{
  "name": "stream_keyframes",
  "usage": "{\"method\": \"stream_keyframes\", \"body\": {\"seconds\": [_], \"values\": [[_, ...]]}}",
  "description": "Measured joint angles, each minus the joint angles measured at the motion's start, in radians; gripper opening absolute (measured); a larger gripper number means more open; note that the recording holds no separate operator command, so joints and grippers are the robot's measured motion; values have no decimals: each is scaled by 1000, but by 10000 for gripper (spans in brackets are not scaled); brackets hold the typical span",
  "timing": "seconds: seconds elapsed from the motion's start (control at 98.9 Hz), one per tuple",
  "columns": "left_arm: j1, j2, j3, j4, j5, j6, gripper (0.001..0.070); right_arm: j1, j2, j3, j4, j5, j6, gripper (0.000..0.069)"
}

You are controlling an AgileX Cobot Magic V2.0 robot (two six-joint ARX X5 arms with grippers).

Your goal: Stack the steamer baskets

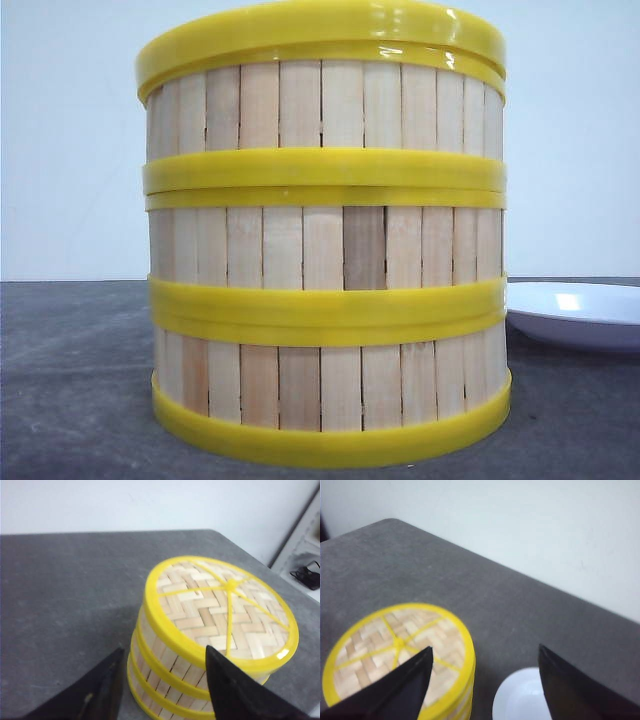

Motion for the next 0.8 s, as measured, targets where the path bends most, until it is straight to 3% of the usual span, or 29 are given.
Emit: {"method": "stream_keyframes", "body": {"seconds": [0.232, 0.445, 0.505, 0.546, 0.617, 0.687, 0.799], "values": [[0, 0, -52, 20, 8, 0, 303, 0, -206, -352, 50, 0, 89, 410], [0, 0, -52, 22, 9, 0, 291, 0, -232, -397, 58, 0, 138, 402], [0, 0, -52, 22, 9, 0, 195, 0, -233, -397, 62, 0, 143, 327], [0, 0, -52, 22, 9, -1, 111, 0, -233, -397, 63, 0, 146, 229], [0, 0, -52, 22, 9, -1, 49, 0, -233, -397, 63, 0, 146, 82], [0, 0, -52, 22, 9, -1, 30, 0, -233, -397, 63, 0, 146, 30], [0, 0, -52, 21, 9, -1, 29, 0, -233, -397, 63, 0, 146, 10]]}}
